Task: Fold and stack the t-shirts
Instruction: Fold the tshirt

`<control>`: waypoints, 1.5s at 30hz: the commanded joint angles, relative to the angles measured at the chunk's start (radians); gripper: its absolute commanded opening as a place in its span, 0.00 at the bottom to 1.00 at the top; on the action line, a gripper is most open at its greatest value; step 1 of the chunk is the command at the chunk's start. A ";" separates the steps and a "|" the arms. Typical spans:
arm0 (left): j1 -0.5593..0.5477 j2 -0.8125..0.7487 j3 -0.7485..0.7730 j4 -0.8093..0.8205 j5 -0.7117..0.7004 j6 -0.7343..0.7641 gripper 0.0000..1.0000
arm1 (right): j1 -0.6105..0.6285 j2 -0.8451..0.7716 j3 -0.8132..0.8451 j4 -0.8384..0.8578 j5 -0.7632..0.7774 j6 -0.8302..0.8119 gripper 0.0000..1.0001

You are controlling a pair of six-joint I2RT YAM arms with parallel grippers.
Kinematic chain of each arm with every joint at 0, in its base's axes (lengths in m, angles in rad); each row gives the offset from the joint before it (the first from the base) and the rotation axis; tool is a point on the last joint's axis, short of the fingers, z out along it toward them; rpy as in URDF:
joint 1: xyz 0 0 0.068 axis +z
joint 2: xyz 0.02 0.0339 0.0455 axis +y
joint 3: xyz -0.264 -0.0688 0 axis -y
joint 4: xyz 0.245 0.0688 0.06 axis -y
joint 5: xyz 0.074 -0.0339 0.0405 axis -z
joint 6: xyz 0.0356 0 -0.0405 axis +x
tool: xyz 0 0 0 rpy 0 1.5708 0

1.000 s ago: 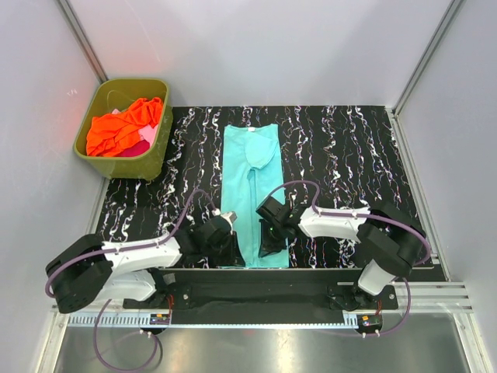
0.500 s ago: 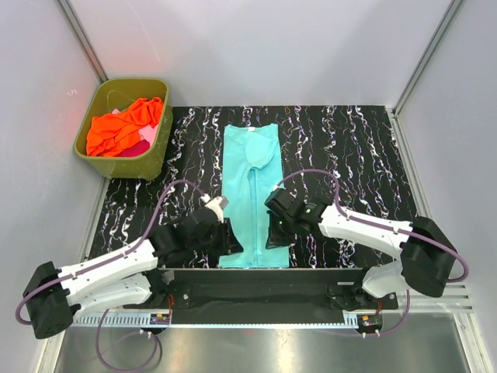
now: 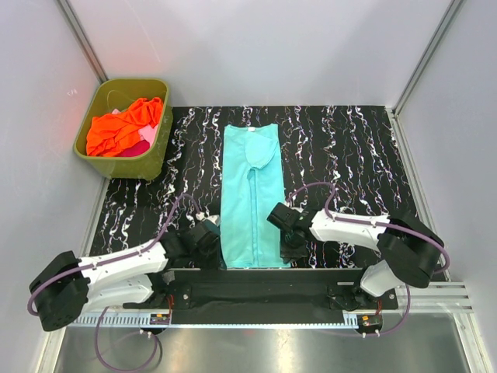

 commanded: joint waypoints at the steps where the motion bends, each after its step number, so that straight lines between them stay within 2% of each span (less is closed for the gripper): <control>1: 0.002 -0.003 -0.009 0.044 -0.012 -0.017 0.11 | 0.005 0.033 -0.009 0.027 0.055 0.020 0.00; 7: 0.002 -0.090 0.037 0.015 0.016 -0.003 0.17 | 0.005 -0.006 0.000 0.016 0.032 0.023 0.02; 9: 0.002 -0.113 0.074 -0.026 0.017 0.009 0.22 | 0.005 -0.049 0.002 0.005 0.029 0.041 0.07; 10: 0.002 -0.136 0.083 -0.043 0.014 0.011 0.24 | 0.005 -0.096 -0.001 0.004 0.027 0.055 0.16; 15: 0.033 -0.172 0.077 -0.092 0.002 0.025 0.37 | -0.010 -0.135 0.002 0.002 0.018 0.081 0.27; 19: 0.089 -0.159 0.050 -0.088 0.026 0.051 0.45 | -0.056 -0.146 -0.056 0.008 0.007 0.069 0.39; 26: 0.103 -0.176 -0.021 -0.049 0.014 0.031 0.52 | -0.113 -0.238 -0.155 0.076 -0.061 0.063 0.44; 31: 0.105 -0.156 -0.071 0.017 0.042 -0.006 0.51 | -0.129 -0.256 -0.210 0.184 -0.129 0.054 0.44; 38: 0.105 -0.130 -0.087 0.047 0.057 -0.018 0.43 | -0.129 -0.252 -0.231 0.226 -0.146 0.064 0.42; 41: 0.105 -0.118 -0.087 0.057 0.063 -0.018 0.36 | -0.127 -0.241 -0.242 0.247 -0.167 0.080 0.41; 42: 0.105 -0.115 -0.087 0.058 0.066 -0.017 0.30 | -0.129 -0.237 -0.248 0.252 -0.169 0.086 0.41; 45: 0.105 -0.115 -0.084 0.064 0.074 -0.020 0.24 | -0.129 -0.232 -0.258 0.254 -0.169 0.098 0.40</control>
